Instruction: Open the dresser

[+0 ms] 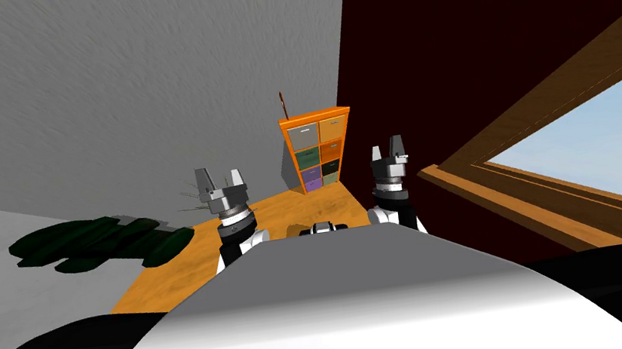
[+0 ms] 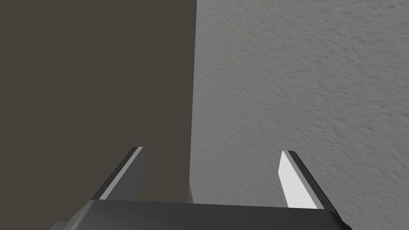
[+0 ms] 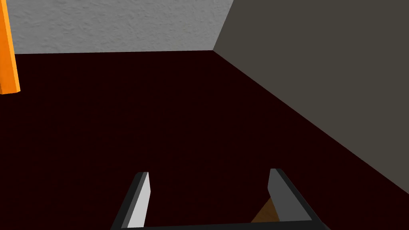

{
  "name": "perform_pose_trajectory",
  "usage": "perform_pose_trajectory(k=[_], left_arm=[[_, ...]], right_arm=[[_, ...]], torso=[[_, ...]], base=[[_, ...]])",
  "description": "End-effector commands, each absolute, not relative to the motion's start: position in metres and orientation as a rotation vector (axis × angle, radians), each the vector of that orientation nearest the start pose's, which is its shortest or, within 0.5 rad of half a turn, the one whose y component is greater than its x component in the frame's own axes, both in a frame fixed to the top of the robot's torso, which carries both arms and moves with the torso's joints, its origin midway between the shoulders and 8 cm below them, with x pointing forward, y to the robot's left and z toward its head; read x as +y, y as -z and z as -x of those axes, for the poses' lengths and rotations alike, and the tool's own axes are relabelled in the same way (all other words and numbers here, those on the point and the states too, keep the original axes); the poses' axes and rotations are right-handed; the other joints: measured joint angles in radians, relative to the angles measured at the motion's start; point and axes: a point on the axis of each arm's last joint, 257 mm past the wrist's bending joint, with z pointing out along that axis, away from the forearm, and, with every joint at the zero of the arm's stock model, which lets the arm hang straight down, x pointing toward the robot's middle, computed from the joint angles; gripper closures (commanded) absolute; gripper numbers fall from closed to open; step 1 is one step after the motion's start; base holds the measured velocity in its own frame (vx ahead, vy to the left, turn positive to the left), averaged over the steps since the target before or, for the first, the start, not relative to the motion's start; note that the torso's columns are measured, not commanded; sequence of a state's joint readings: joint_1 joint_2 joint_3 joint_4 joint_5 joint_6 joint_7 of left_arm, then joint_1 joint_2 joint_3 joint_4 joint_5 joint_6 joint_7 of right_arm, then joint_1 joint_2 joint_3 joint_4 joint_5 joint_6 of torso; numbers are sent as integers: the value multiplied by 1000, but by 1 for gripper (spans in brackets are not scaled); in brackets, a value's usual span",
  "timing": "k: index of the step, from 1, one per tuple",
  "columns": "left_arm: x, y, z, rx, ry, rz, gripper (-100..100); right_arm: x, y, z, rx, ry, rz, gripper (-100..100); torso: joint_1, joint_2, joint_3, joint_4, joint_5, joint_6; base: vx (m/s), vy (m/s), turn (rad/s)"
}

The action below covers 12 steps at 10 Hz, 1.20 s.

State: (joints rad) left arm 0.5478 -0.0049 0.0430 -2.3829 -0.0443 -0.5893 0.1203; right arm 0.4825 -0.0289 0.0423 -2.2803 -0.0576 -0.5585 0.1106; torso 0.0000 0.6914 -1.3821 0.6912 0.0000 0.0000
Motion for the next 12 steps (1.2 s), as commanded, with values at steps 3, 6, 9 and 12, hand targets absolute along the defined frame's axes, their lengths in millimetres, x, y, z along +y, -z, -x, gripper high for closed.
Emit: perform_pose_trajectory(k=[3,6,9,12], left_arm=[[281,-70,-302,512,1361,541,0],[281,-70,-302,512,1361,541,0],[281,-70,-302,512,1361,541,0],[281,-70,-302,512,1361,541,0]], right_arm=[[-238,-32,-360,711,-1226,-475,-100],[-221,-26,-378,784,-1157,-408,-100],[-200,-20,-399,855,-1066,-326,-100],[-178,-15,-422,919,-964,-235,-100]], torso=[[1,44,-94,45,0,0],[0,46,-94,47,0,0],[0,46,-94,47,0,0],[0,47,-94,47,0,0]], base=[[29,17,-37],[50,23,-35],[43,24,-45],[38,25,-41]])
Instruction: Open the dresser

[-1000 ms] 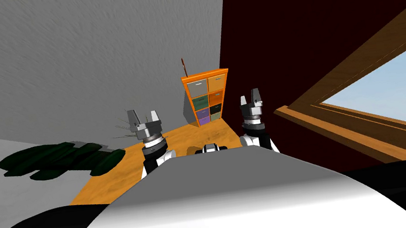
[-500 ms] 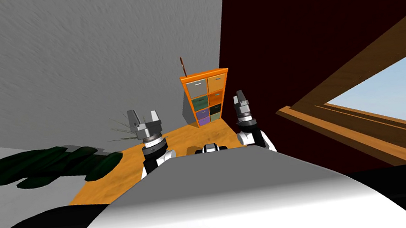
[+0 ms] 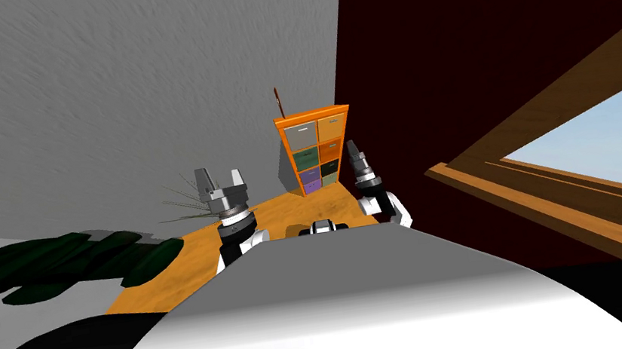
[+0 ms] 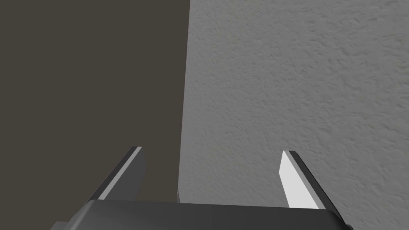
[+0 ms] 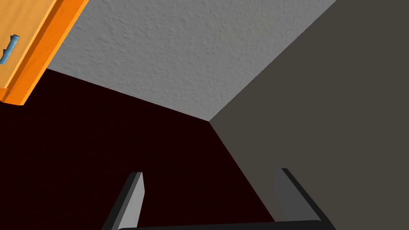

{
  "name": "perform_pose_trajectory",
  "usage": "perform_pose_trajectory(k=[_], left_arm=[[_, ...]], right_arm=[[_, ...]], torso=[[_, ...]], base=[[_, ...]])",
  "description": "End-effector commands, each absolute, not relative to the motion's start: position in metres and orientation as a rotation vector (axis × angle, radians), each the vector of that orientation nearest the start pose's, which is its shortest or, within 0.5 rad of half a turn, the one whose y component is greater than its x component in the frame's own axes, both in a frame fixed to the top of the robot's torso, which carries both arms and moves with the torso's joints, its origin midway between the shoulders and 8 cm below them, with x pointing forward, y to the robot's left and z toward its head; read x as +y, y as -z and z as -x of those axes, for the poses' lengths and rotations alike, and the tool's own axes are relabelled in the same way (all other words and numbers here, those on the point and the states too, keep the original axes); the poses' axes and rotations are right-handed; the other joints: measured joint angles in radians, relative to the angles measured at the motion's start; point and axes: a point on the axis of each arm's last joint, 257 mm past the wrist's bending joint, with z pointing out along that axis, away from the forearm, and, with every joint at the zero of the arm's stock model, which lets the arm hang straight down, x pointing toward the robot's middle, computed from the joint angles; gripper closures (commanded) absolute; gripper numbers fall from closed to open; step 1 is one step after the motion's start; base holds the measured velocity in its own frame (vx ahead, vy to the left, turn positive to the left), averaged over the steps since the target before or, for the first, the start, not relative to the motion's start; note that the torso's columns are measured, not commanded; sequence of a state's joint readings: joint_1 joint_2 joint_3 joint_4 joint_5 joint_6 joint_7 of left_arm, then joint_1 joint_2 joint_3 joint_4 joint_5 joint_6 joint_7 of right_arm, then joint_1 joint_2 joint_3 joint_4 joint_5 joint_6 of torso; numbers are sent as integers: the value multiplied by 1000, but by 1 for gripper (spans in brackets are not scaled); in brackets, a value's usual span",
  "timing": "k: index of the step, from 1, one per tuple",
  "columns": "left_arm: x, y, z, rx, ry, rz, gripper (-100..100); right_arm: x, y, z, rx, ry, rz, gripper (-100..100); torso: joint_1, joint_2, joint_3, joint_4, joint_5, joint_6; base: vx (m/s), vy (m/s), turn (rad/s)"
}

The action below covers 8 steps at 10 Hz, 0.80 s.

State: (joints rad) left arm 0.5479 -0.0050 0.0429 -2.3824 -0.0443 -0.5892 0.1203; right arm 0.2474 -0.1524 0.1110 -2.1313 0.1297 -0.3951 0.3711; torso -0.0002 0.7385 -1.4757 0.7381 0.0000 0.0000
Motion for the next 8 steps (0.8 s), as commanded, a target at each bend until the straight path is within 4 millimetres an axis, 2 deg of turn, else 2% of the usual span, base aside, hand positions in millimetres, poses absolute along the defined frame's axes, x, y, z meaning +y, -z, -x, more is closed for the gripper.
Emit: perform_pose_trajectory(k=[1,2,3,4,5,6,7,8], left_arm=[[281,-70,-302,512,1361,541,0],[281,-70,-302,512,1361,541,0],[281,-70,-302,512,1361,541,0],[281,-70,-302,512,1361,541,0],[281,-70,-302,512,1361,541,0],[281,-70,-302,512,1361,541,0],[281,-70,-302,512,1361,541,0],[281,-70,-302,512,1361,541,0]], right_arm=[[-178,-15,-422,919,-954,-230,-100],[-166,-14,-434,948,-903,-183,-100],[-166,-14,-434,948,-892,-177,-100],[-154,-13,-447,974,-840,-129,-100],[-154,-13,-447,974,-825,-121,-100],[-142,-11,-459,998,-775,-76,-100],[-142,-12,-459,996,-754,-63,-100],[-131,-9,-471,1022,-699,-18,-100]], torso=[[0,-1,0,0,0,0],[0,0,0,0,0,0],[0,-1,0,0,0,0],[0,0,0,0,0,0],[0,-1,-1,0,0,0],[0,0,0,0,0,0],[1,-1,0,0,0,0],[0,0,0,0,0,0]], base=[[36,21,-26],[37,23,-59],[34,21,-23],[46,28,-64],[41,25,-27],[43,33,-53],[39,29,-25],[46,28,-69]])
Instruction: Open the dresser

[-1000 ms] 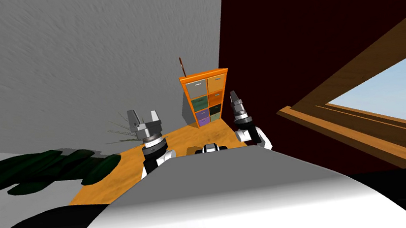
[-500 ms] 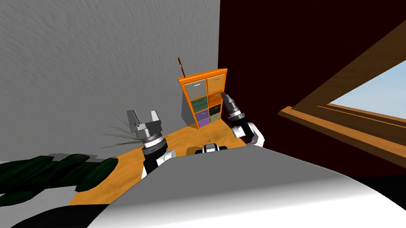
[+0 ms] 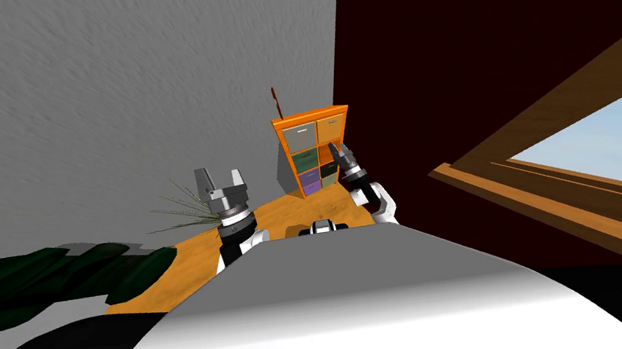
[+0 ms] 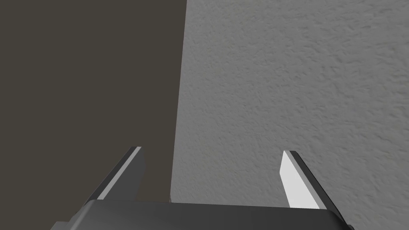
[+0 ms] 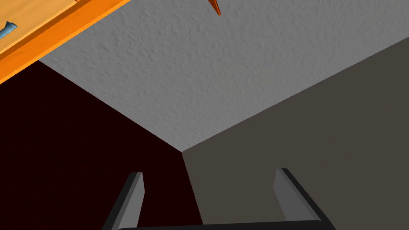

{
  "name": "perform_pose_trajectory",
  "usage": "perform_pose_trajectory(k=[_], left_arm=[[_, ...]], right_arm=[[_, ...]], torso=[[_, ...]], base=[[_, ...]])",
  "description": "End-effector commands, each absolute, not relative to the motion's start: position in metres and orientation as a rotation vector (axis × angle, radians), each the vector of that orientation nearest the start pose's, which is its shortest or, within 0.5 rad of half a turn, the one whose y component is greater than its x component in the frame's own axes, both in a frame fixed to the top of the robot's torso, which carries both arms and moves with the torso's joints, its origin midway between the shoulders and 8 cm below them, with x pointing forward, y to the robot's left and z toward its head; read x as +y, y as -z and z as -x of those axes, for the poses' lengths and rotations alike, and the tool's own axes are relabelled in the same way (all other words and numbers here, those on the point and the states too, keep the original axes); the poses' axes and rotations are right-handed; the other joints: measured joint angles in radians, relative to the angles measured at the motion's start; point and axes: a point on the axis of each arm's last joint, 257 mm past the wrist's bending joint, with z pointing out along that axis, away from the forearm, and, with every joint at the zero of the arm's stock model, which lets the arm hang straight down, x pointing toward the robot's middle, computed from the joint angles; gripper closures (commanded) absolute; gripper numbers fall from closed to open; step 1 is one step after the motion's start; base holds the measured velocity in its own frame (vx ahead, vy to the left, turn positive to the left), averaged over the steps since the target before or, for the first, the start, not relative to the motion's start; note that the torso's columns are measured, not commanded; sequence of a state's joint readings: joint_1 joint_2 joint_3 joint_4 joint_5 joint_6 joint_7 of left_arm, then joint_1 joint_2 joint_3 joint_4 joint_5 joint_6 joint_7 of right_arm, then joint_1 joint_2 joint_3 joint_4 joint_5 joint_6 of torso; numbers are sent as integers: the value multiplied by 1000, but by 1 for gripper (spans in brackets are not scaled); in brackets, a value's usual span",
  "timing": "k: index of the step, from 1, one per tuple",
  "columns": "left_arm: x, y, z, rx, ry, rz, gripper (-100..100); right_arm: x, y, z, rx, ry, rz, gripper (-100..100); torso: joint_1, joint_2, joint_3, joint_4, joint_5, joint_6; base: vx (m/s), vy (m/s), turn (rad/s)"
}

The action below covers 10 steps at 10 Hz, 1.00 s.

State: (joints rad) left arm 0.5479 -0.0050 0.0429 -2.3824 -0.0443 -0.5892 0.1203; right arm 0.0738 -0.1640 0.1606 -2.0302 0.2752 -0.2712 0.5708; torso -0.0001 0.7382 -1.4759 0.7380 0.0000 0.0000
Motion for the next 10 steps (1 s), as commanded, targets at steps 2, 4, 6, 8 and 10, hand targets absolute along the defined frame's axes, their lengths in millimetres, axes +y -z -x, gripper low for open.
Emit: perform_pose_trajectory(k=[2,4,6,8,10], left_arm=[[281,-70,-302,512,1361,541,0],[281,-70,-302,512,1361,541,0],[281,-70,-302,512,1361,541,0],[281,-70,-302,512,1361,541,0],[281,-70,-302,512,1361,541,0]], right_arm=[[-119,-8,-482,1040,-624,41,-100],[-108,-8,-494,1052,-547,102,-100],[-96,-10,-505,1060,-469,164,-100],[-85,-11,-515,1065,-389,225,-100],[-73,-13,-525,1064,-306,289,-100]], torso=[[0,0,0,0,0,0],[0,0,0,0,0,0],[0,0,0,0,0,0],[0,1,0,0,0,0],[0,0,0,0,0,0]], base=[[50,29,-43],[51,36,-47],[45,29,-48],[43,38,-42],[51,34,-50]])
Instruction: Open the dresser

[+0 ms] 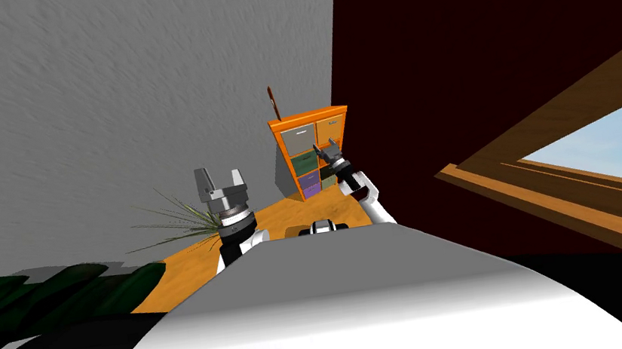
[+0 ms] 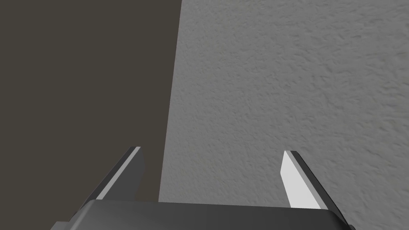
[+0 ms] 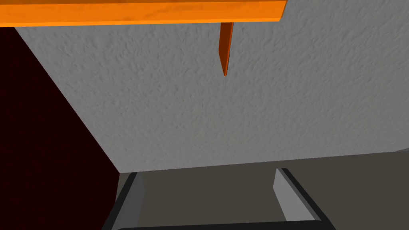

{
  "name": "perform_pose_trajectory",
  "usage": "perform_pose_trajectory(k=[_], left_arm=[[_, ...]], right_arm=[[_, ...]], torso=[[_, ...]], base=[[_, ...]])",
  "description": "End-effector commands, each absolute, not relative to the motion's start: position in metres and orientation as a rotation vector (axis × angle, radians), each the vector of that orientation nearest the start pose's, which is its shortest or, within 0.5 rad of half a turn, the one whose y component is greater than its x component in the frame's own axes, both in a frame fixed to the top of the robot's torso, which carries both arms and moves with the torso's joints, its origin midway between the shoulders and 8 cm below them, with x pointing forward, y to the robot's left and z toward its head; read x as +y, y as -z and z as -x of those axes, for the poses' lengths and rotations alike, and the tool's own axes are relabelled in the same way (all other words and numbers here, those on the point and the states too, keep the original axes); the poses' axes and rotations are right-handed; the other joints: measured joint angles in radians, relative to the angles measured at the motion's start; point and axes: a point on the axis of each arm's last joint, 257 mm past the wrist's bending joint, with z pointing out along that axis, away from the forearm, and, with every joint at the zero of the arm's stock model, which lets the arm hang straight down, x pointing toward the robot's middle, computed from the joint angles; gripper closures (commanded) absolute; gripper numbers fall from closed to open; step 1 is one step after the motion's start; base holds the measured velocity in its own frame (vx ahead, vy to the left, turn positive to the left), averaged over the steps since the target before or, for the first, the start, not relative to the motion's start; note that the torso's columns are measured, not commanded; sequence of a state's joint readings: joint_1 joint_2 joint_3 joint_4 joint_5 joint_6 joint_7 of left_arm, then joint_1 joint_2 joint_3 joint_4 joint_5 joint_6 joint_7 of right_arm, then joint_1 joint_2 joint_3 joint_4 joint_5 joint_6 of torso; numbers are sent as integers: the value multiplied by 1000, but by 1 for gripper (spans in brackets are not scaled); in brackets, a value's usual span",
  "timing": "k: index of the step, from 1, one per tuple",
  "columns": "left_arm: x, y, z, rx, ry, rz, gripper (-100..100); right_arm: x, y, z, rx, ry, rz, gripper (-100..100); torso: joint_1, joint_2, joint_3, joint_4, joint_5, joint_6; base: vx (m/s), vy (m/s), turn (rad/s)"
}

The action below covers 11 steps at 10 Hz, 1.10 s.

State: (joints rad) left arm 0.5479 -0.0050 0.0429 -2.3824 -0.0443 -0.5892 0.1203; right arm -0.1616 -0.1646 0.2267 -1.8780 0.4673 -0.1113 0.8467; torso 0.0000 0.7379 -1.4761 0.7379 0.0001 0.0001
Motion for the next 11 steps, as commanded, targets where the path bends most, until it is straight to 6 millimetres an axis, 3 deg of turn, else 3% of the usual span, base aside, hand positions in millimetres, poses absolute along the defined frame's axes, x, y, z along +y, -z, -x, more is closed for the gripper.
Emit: perform_pose_trajectory(k=[1,6,11], left_arm=[[281,-70,-302,512,1361,541,0],[281,-70,-302,512,1361,541,0],[281,-70,-302,512,1361,541,0]], right_arm=[[-73,-14,-525,1058,-286,301,-100],[-45,-13,-550,1057,-66,463,-100],[-29,-10,-564,1042,97,579,-100]], torso=[[0,-1,0,0,0,0],[0,1,0,0,0,0],[1,-1,0,0,0,0]], base=[[50,28,-30],[49,41,-48],[50,41,-42]])
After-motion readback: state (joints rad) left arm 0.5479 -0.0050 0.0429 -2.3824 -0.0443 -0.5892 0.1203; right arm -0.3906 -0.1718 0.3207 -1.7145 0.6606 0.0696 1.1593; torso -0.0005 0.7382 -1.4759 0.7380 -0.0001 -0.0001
